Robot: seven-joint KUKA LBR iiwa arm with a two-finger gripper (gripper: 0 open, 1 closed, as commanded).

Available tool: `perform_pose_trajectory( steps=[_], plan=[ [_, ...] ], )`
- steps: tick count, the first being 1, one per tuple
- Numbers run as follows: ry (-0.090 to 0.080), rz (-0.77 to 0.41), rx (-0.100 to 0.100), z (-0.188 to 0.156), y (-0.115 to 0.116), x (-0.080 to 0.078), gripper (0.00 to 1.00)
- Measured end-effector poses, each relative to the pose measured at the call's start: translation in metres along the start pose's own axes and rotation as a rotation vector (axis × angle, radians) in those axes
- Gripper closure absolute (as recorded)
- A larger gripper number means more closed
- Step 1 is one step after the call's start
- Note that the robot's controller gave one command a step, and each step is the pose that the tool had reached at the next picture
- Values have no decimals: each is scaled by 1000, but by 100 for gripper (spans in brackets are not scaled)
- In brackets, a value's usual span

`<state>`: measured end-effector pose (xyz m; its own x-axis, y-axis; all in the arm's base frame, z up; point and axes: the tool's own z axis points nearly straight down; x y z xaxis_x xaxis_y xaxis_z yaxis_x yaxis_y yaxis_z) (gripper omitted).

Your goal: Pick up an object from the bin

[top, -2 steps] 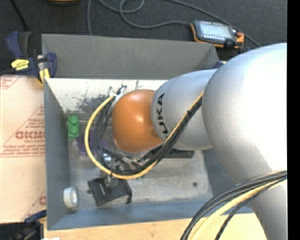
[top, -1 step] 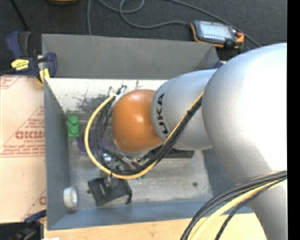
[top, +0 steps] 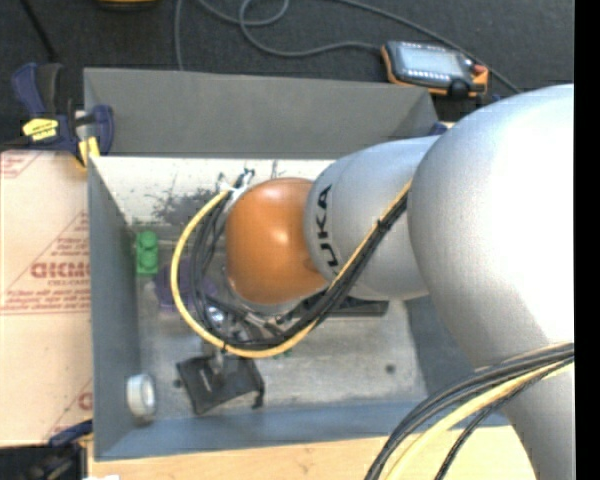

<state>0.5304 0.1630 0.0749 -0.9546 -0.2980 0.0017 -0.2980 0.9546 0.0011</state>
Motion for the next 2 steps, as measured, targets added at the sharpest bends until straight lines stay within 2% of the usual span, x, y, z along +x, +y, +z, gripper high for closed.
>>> perform_pose_trajectory(
  steps=[1, 2],
  plan=[
    [6, 1, 1, -20, 0, 2, 100],
    [-4, 1, 2, -39, 0, -1, 100]
  ],
)
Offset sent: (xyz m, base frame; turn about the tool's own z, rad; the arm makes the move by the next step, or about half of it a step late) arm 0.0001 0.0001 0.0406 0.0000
